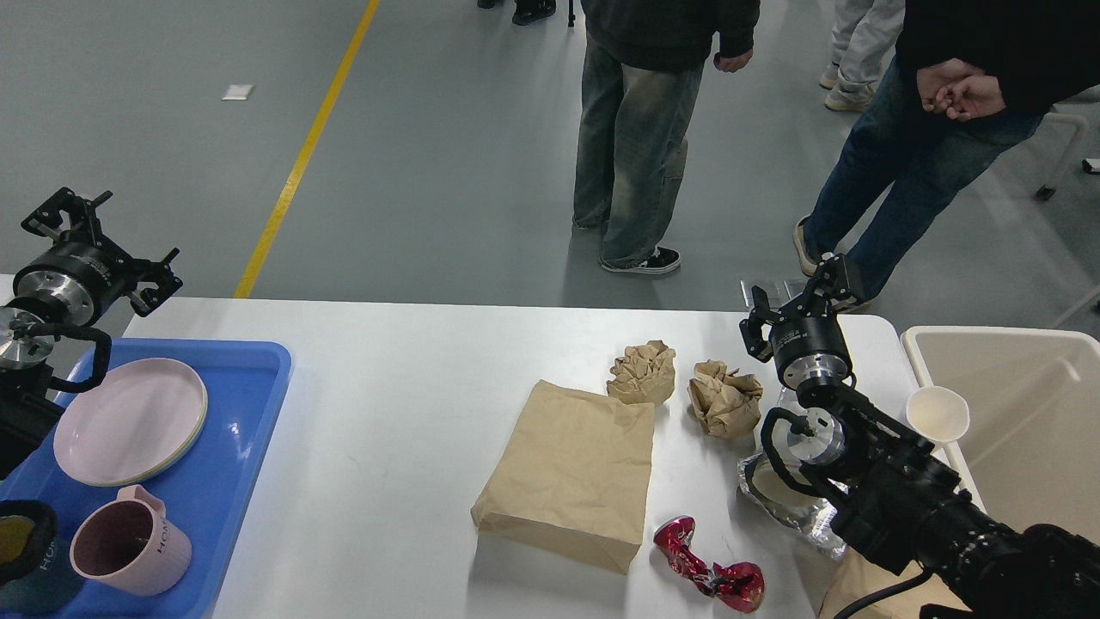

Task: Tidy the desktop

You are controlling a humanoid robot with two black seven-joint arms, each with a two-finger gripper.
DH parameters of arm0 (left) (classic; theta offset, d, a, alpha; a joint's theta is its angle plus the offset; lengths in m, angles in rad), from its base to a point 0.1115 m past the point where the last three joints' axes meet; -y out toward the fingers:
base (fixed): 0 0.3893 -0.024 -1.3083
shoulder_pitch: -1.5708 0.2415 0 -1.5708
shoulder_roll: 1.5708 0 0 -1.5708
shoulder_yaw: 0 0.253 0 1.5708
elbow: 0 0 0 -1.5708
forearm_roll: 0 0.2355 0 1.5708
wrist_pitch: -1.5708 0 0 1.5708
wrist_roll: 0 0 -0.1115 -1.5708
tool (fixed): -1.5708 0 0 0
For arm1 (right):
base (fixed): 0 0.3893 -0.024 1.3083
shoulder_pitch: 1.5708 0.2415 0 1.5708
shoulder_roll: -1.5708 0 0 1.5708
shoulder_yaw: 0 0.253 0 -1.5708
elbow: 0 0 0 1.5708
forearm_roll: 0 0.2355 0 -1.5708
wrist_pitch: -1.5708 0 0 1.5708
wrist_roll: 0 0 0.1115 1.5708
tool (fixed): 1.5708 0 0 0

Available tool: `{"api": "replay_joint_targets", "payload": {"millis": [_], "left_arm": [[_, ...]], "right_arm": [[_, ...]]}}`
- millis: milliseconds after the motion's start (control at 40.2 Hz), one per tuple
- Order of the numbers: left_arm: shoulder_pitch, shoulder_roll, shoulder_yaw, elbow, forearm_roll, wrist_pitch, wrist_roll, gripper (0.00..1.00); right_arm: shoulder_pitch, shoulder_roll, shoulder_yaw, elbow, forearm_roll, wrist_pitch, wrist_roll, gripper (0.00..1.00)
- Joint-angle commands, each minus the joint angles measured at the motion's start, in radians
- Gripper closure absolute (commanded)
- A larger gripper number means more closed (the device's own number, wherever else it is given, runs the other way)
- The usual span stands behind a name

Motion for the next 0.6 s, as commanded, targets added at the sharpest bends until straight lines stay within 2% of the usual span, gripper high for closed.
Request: {"api": "replay_joint_targets", "payload": {"millis": [0, 473, 572], "left_arm": [[-0.001, -0.016, -0.001, 0.000, 0.000, 0.000, 0.000, 0.04], [0.021, -0.115, 0.000, 0.000, -0.002, 0.000, 0.001, 0.04], [0.063, -0.130, 0.002, 0.000, 0.000, 0.000, 0.000, 0.04]], "right_arm": [[0.000, 0.000, 0.000, 0.000, 0.000, 0.001, 0.000, 0.00], [0.000, 0.000, 0.000, 0.000, 0.000, 0.001, 0.000, 0.00], [0.000, 0.000, 0.000, 0.000, 0.000, 0.001, 0.000, 0.00]]}}
